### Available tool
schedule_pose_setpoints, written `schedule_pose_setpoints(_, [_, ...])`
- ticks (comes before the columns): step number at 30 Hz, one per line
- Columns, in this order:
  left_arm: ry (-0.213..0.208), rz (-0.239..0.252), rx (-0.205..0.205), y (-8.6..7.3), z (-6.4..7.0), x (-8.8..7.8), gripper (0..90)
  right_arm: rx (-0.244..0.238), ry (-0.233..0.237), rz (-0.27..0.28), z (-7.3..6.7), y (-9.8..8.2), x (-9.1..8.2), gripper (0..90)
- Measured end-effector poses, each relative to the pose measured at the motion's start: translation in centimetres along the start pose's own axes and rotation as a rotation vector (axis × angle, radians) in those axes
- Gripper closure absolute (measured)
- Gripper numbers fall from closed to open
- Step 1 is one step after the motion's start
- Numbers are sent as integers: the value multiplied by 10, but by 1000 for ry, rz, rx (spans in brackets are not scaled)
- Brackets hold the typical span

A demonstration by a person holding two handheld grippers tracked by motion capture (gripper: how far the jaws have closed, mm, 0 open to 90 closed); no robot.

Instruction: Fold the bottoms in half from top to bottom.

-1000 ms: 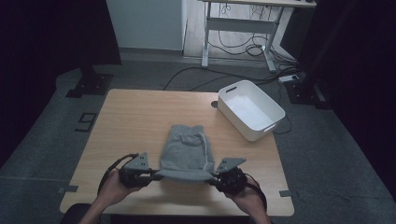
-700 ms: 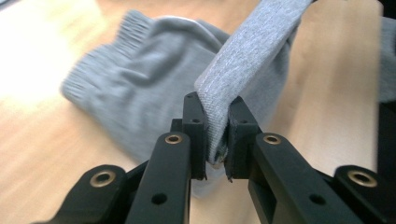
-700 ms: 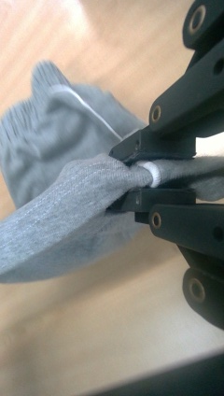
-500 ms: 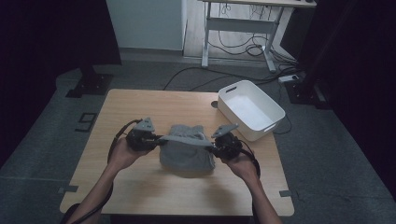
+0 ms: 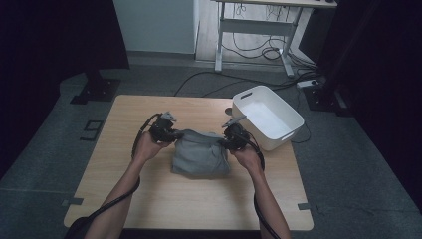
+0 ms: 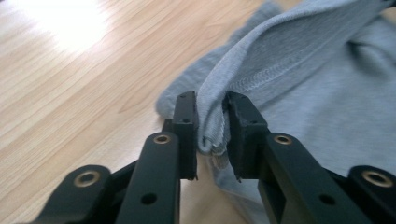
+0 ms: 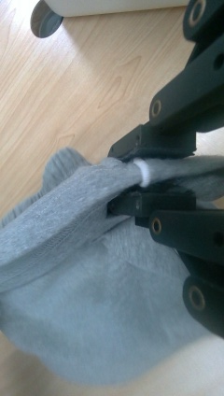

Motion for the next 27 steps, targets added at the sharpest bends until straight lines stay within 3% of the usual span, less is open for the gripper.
schedule_pose_setpoints(1, [0, 0, 0, 0, 0, 0, 663, 13, -8, -1, 3, 0, 3, 694])
schedule_pose_setpoints(2, [42, -6, -18, -1, -3, 6, 606, 26, -20, -3, 5, 0, 6, 641])
schedule_pose_setpoints(3, [42, -6, -18, -1, -3, 6, 538, 26, -20, -3, 5, 0, 6, 641])
schedule_pose_setpoints(4, [79, -9, -19, -1, -6, 5, 457, 60, -50, 2, 11, 0, 6, 537])
schedule_pose_setpoints(5, [79, -9, -19, -1, -6, 5, 399, 60, -50, 2, 11, 0, 6, 537])
schedule_pose_setpoints(6, [97, -6, -9, 0, -6, 2, 355, 71, -65, 18, 15, 0, 1, 438])
schedule_pose_setpoints(7, [120, 2, 0, 0, -6, -2, 355, 71, -65, 18, 15, 0, 1, 438])
schedule_pose_setpoints(8, [132, 30, -10, 0, -6, -13, 274, 62, -74, 31, 17, -1, -9, 399])
schedule_pose_setpoints(9, [132, 30, -10, 0, -6, -13, 256, 62, -74, 31, 17, -1, -9, 399])
schedule_pose_setpoints(11, [111, 58, -30, -2, -5, -22, 242, 56, -82, 41, 18, -3, -18, 371])
schedule_pose_setpoints(13, [92, 65, -23, -7, 2, -29, 234, 55, -89, 52, 17, -6, -26, 365])
schedule_pose_setpoints(14, [66, 61, -14, -14, 10, -31, 239, 51, -70, 57, 13, -10, -32, 365])
schedule_pose_setpoints(17, [50, 55, -16, -21, 17, -31, 242, 54, -39, 57, 8, -15, -34, 366])
schedule_pose_setpoints(18, [13, 47, -27, -31, 24, -27, 250, 59, -11, 54, 2, -19, -34, 366])
schedule_pose_setpoints(19, [13, 47, -27, -31, 24, -27, 250, 59, -11, 54, 2, -19, -34, 366])
schedule_pose_setpoints(22, [-20, 18, -58, -53, 35, -14, 252, 66, 68, 32, -12, -33, -24, 366])
schedule_pose_setpoints(27, [-59, 1, -95, -72, 39, 0, 319, 89, 104, -24, -21, -55, 1, 387])
Point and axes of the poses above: each handheld gripper's, and its own axes: x roughly forward along the jaws, y roughly out of its top, z roughly to its right, the point moved 2 cm from there along x, roughly forward along the jaws, and after that the axes turned 4 degrees about -z, right-handed, at the moved point
